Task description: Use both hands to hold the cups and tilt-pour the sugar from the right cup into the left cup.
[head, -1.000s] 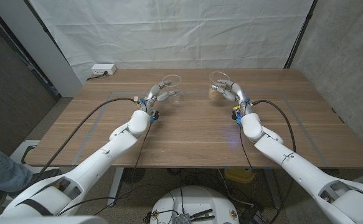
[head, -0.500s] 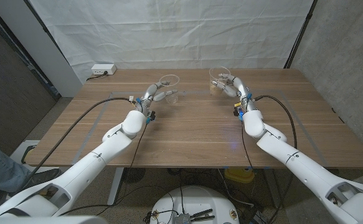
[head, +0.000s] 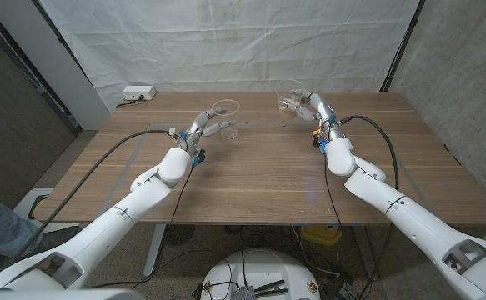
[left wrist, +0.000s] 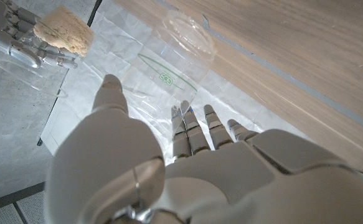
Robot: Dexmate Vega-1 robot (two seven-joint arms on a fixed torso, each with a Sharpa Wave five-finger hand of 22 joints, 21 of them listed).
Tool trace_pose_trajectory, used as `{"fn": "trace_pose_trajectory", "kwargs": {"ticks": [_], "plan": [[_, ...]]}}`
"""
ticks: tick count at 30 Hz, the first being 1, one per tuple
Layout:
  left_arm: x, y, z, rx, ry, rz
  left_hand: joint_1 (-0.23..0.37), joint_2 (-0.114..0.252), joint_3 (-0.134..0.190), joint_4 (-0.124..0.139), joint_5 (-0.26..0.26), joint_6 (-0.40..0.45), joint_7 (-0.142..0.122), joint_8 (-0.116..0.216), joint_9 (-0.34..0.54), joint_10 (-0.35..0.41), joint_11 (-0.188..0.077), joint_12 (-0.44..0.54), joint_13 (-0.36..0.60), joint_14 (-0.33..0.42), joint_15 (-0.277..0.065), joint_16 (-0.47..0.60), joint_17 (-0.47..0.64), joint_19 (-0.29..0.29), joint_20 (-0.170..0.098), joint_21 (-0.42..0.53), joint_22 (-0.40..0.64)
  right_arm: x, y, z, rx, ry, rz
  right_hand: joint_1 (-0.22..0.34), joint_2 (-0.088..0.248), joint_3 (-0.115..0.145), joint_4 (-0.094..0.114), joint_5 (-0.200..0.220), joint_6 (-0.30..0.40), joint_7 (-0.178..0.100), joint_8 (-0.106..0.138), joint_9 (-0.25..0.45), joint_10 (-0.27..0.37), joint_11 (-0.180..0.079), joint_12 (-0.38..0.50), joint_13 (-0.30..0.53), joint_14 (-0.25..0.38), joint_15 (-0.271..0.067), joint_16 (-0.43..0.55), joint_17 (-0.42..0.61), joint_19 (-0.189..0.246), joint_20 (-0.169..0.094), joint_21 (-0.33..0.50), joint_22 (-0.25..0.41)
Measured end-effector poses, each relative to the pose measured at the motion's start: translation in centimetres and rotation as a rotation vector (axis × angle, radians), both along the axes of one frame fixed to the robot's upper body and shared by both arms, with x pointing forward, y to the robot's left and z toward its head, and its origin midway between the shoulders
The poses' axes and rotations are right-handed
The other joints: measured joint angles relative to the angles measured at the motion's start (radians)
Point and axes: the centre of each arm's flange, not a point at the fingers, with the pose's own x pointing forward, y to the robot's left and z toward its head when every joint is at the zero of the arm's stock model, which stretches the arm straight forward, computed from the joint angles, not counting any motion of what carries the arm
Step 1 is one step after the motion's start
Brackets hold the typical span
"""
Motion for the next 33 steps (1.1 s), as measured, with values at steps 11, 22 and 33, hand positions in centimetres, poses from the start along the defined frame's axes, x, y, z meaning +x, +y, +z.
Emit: {"fn": "trace_pose_trajectory", "kwargs": {"ticks": [11,22,33], "plan": [[-0.6,0.0,0.0,-0.007,-0.008,0.0,-0.005,0.005,0.0,0.0,-0.007,0.0,0.0,-0.008,0.0,0.003,0.004,-0.008,0.0,0.0,0.0,0.0,0.0,0.0,0.0,0.0,0.0,-0.5,1.4,1.7,-0.091,0.006,-0.029,0.0,0.0,0.0,0.0,-0.001,0.0,0.0,0.0,0.0,0.0,0.0,0.0,0.0,0.0,0.0,-0.004,0.0,0.0,0.0,0.0,0.0],[-0.8,0.1,-0.1,-0.017,-0.008,0.005,-0.005,0.005,-0.004,0.004,-0.007,0.004,0.004,-0.014,0.0,0.005,0.005,-0.008,0.0,0.0,0.0,-0.006,0.0,0.0,0.0,-0.004,0.0,-1.2,2.9,3.8,-0.189,-0.006,-0.069,0.0,-0.001,0.0,0.0,-0.001,-0.002,0.002,-0.009,0.001,0.0,0.0,-0.001,0.0,0.0,0.0,-0.004,0.0,0.0,0.0,0.0,0.0],[-0.6,0.4,-0.2,-0.016,-0.012,0.029,-0.005,0.005,-0.004,0.004,-0.015,0.004,0.004,-0.017,0.0,0.01,0.005,-0.015,0.0,0.0,0.0,-0.006,0.0,0.0,0.0,-0.004,0.0,-1.9,4.4,5.2,-0.252,-0.036,-0.083,0.0,-0.001,0.0,0.0,-0.001,-0.002,0.002,-0.009,0.001,0.0,0.0,-0.004,0.0,0.0,0.0,-0.004,0.0,0.0,0.0,0.0,0.0]]}}
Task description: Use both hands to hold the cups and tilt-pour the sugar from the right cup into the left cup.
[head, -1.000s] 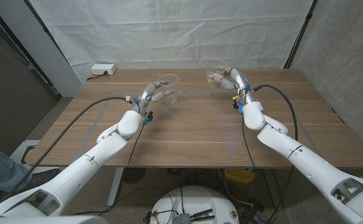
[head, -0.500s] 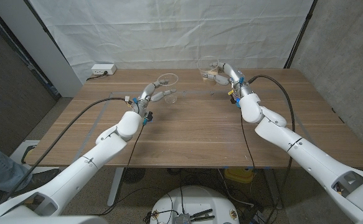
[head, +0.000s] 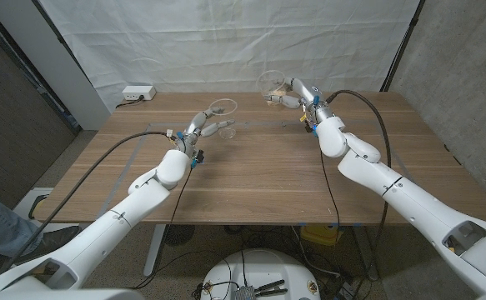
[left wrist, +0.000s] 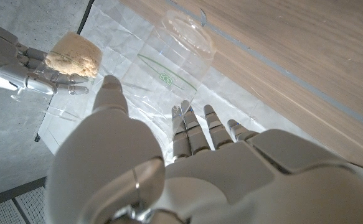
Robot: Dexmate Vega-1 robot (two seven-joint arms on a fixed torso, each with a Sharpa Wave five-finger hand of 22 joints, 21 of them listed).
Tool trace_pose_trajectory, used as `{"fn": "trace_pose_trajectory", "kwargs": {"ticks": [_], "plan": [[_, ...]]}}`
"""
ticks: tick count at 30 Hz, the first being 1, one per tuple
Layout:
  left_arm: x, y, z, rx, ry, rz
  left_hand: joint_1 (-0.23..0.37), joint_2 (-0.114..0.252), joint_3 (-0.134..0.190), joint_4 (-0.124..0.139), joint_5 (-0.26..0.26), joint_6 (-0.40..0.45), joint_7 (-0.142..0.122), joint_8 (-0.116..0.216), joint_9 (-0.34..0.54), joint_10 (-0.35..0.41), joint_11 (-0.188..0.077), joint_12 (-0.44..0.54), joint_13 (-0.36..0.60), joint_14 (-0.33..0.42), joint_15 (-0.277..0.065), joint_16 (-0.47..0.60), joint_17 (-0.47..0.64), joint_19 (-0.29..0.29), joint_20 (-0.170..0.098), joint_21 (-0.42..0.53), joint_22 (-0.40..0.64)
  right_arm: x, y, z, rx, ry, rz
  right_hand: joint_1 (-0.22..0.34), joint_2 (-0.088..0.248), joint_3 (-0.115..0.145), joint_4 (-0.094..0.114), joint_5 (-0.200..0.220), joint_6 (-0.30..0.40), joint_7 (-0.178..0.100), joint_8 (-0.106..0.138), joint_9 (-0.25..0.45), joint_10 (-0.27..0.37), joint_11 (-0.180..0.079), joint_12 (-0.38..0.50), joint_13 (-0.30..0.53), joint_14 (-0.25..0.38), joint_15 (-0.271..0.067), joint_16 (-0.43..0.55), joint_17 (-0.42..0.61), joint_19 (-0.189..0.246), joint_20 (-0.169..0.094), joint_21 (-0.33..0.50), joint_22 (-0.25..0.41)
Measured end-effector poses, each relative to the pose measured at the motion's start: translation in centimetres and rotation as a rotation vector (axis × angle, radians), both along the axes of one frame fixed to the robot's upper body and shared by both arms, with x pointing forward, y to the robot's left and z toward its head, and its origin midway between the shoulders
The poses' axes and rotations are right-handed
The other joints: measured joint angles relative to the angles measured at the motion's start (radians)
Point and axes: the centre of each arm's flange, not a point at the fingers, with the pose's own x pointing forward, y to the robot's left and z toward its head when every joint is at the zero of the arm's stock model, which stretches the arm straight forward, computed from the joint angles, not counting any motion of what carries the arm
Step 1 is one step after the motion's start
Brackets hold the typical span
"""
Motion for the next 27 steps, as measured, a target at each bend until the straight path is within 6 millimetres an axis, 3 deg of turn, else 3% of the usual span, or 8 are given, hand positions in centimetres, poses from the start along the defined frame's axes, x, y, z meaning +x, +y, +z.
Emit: {"fn": "trace_pose_trajectory", "kwargs": {"ticks": [8,27], "plan": [[0.3,-0.4,0.4,0.011,-0.007,0.003,0.0,0.0,0.0,0.0,0.0,0.007,0.0,-0.002,0.0,0.005,-0.002,0.0,0.0,0.0,0.0,0.0,0.0,0.0,0.0,0.0,0.0,-0.2,1.0,0.6,-0.029,-0.015,-0.002,0.001,0.0,0.0,0.0,0.0,0.002,0.006,0.0,0.0,0.0,0.0,-0.004,0.0,0.0,0.0,0.0,0.0,0.0,0.0,-0.008,0.0],[0.7,-3.3,1.7,0.067,-0.025,-0.07,0.0,0.0,-0.006,0.006,0.0,0.007,0.0,-0.008,0.0,0.006,-0.003,-0.008,0.0,0.0,0.0,-0.004,0.0,0.0,0.0,0.0,0.003,-0.4,2.1,1.2,-0.062,-0.02,-0.021,0.0,0.008,0.0,0.0,-0.008,0.0,0.007,0.0,0.0,0.0,0.0,-0.004,0.005,0.0,0.0,0.0,0.0,0.0,0.0,-0.008,0.0]]}}
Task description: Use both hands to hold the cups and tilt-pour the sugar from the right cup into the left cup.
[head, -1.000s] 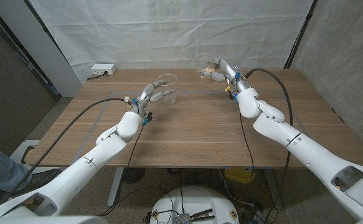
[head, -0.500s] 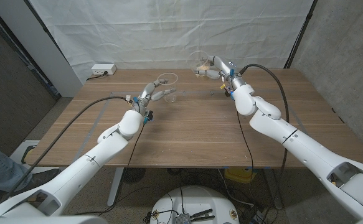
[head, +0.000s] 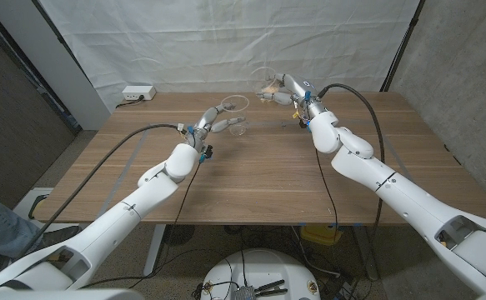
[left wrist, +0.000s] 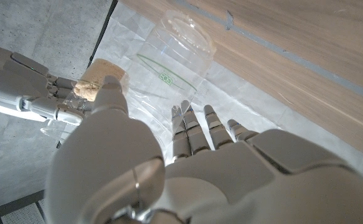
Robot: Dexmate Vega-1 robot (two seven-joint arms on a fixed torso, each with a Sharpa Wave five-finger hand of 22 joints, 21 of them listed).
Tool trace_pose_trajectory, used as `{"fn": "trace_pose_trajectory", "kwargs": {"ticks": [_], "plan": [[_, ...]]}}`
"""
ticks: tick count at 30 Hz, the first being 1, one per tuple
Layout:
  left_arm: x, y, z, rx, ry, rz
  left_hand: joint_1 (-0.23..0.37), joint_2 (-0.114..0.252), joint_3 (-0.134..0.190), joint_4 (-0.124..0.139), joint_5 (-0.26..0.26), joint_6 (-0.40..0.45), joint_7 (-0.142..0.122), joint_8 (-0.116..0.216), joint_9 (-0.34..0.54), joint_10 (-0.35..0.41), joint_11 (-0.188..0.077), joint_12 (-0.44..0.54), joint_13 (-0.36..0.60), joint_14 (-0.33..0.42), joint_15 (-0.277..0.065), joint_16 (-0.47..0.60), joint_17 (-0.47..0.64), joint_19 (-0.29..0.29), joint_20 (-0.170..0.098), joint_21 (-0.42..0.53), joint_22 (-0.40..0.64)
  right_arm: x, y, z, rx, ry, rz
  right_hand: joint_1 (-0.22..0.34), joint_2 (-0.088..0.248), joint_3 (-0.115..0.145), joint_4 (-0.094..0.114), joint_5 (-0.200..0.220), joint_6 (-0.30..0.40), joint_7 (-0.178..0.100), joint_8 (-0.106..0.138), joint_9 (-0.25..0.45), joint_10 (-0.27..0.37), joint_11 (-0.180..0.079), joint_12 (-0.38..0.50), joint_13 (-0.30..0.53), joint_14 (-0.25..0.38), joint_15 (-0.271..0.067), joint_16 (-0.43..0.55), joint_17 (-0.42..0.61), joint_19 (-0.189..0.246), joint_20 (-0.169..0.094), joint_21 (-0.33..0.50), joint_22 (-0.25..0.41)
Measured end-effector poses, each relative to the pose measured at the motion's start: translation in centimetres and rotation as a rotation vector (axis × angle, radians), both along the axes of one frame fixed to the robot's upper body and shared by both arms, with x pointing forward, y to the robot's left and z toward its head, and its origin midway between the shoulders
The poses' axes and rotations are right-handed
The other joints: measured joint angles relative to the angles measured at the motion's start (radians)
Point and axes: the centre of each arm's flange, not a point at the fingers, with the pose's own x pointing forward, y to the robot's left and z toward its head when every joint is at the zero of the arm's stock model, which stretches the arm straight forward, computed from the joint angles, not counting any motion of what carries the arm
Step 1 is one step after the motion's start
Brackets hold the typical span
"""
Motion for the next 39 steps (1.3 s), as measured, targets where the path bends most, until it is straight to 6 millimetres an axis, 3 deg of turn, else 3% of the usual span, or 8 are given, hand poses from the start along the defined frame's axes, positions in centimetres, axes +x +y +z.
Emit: {"fn": "trace_pose_trajectory", "kwargs": {"ticks": [16,39], "plan": [[0.0,-0.3,-0.3,0.007,0.011,-0.015,0.0,0.0,0.0,0.0,-0.007,0.011,0.0,-0.007,0.0,0.006,-0.002,0.0,0.0,0.0,0.0,0.0,0.0,0.0,0.0,-0.004,0.0,-0.2,1.1,1.2,-0.105,-0.034,-0.064,0.0,0.0,0.0,0.0,0.0,-0.002,0.002,-0.006,0.0,0.0,0.0,0.0,-0.001,0.0,0.0,0.0,0.0,0.0,0.0,0.0,0.0],[-0.4,0.0,-0.2,0.015,0.01,-0.005,-0.006,0.007,-0.004,0.004,-0.007,0.01,0.0,-0.012,0.0,0.005,-0.002,-0.008,0.0,0.0,0.0,-0.004,0.0,0.0,0.015,-0.004,0.0,-0.8,0.7,1.7,-0.236,-0.094,-0.179,0.0,0.0,0.0,0.0,-0.008,0.002,-0.002,-0.008,-0.001,0.0,0.0,-0.008,0.0,0.0,0.0,0.001,0.0,0.0,0.0,0.0,0.0]]}}
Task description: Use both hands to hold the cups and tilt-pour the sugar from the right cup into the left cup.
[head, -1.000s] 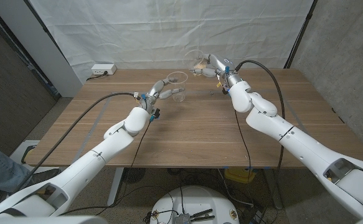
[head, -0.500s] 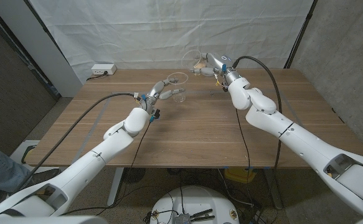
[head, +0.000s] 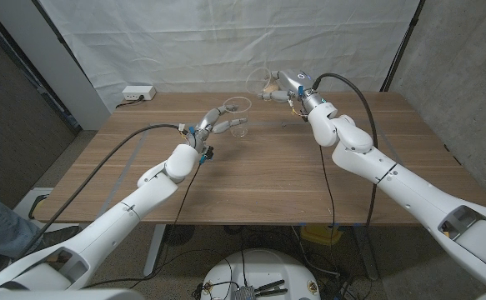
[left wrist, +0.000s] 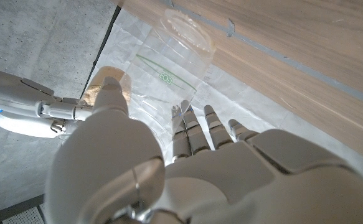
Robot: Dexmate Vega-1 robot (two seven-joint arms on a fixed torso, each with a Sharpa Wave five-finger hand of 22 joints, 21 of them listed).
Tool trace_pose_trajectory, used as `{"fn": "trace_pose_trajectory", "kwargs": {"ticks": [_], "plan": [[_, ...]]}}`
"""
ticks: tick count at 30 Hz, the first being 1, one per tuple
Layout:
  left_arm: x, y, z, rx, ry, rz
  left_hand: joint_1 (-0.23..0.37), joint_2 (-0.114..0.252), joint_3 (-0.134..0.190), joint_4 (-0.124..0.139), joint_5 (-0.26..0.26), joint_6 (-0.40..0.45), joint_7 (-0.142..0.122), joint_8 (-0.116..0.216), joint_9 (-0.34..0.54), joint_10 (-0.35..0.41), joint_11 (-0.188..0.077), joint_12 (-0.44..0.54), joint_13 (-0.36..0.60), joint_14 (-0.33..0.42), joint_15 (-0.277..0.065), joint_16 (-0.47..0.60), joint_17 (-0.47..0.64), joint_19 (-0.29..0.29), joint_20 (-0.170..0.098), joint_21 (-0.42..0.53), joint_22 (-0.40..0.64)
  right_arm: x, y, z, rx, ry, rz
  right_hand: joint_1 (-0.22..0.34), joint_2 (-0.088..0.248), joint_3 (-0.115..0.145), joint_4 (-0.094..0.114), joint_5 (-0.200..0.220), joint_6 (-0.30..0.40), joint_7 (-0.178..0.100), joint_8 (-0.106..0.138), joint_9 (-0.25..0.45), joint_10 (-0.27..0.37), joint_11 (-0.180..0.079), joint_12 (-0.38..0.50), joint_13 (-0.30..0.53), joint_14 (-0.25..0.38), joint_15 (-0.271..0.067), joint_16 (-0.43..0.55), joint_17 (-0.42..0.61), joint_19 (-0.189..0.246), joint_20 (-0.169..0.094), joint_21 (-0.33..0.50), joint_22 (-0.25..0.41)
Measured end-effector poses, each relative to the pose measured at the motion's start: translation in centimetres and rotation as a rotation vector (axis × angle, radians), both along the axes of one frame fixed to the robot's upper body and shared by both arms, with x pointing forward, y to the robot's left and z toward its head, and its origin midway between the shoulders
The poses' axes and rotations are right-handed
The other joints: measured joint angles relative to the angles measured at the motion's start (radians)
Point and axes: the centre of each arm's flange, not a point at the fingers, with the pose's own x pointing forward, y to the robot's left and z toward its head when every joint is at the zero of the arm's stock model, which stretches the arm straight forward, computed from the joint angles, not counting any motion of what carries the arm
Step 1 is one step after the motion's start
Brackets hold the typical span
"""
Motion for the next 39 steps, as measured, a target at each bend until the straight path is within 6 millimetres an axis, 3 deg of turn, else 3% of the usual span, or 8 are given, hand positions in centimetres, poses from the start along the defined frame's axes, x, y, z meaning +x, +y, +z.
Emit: {"fn": "trace_pose_trajectory", "kwargs": {"ticks": [19,39], "plan": [[-0.2,0.2,0.0,-0.006,0.003,0.009,0.003,0.003,-0.004,0.004,-0.001,0.0,0.0,-0.007,0.0,0.003,0.0,-0.008,0.0,0.0,0.0,0.0,0.0,0.0,0.021,0.0,0.0,-1.2,1.1,1.1,-0.122,-0.088,-0.06,0.004,0.004,-0.004,0.004,0.0,0.0,0.0,0.0,0.0,0.0,0.0,0.0,0.0,0.0,0.0,0.0,0.0,0.0,0.0,0.0,0.0],[-0.2,0.0,0.1,-0.008,0.005,0.002,0.006,0.005,-0.007,0.007,-0.001,0.0,0.0,-0.015,0.005,0.003,0.0,-0.008,0.0,0.0,0.0,-0.002,0.0,-0.004,0.025,0.0,0.0,-2.1,3.1,2.6,-0.267,-0.174,-0.113,0.0,0.008,-0.004,0.004,-0.001,0.002,-0.002,-0.006,0.001,0.0,0.0,-0.007,-0.001,0.0,0.0,0.0,0.0,0.0,0.0,0.0,0.0]]}}
